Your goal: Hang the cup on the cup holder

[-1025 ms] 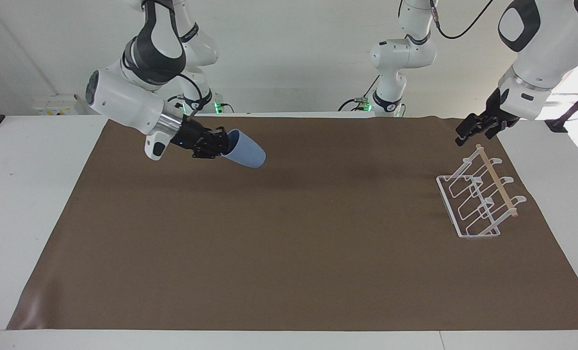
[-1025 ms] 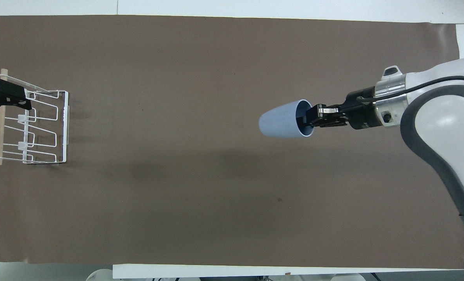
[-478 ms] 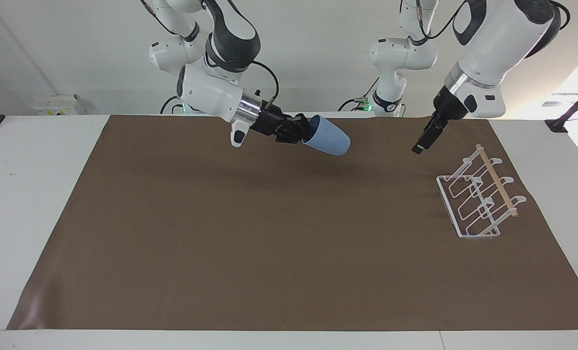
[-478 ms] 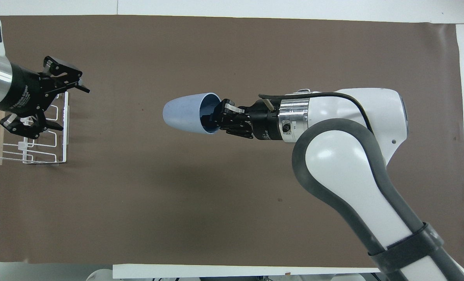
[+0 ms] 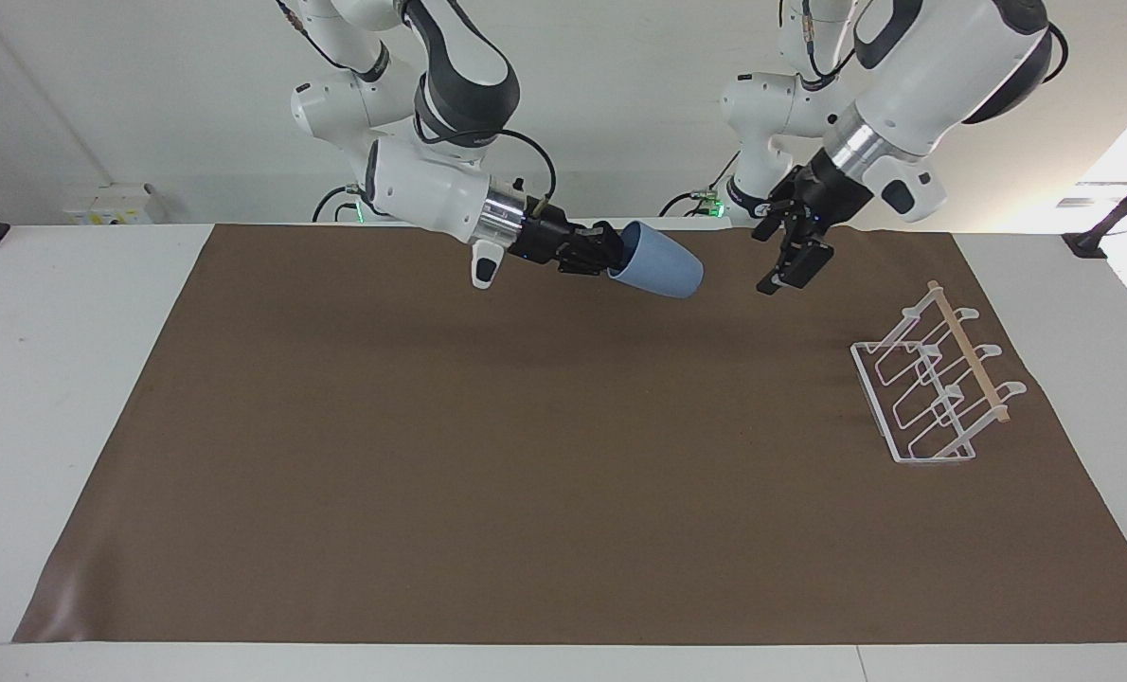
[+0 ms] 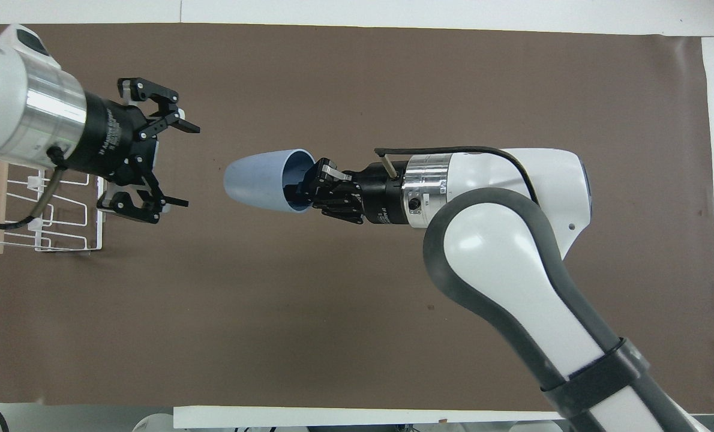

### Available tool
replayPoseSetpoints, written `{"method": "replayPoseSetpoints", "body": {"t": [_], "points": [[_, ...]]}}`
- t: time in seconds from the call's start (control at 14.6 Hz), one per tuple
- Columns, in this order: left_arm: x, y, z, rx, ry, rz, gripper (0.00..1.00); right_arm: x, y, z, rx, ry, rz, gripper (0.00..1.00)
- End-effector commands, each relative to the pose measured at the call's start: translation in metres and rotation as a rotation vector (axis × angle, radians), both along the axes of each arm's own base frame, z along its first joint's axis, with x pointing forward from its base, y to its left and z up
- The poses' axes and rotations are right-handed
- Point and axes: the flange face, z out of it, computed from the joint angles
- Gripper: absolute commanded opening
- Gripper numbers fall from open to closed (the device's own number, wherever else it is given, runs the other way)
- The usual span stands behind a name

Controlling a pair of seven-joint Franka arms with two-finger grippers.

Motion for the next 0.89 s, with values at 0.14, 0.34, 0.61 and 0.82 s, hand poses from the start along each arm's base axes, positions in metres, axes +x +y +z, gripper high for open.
{"method": "replayPoseSetpoints", "body": {"t": [0.14,0.34,0.61,0.82], "points": [[-0.027,-0.041,-0.016,0.005,0.072,0.014,1.0,0.0,0.007,0.003,0.016,0.011,-0.009,0.0],[-0.026,-0.042,-0.033,0.005,0.075,0.023,1.0,0.0,0.007,0.003,0.016,0.01,-0.01,0.0],[-0.024,-0.041,-0.041,-0.058,0.046,0.067,1.0,0.0,0.007,0.003,0.016,0.011,-0.009,0.0],[-0.031,-0.043,-0.043,-0.052,0.051,0.023,0.05,0.0,0.007,0.004,0.017,0.01,-0.009,0.0]]}}
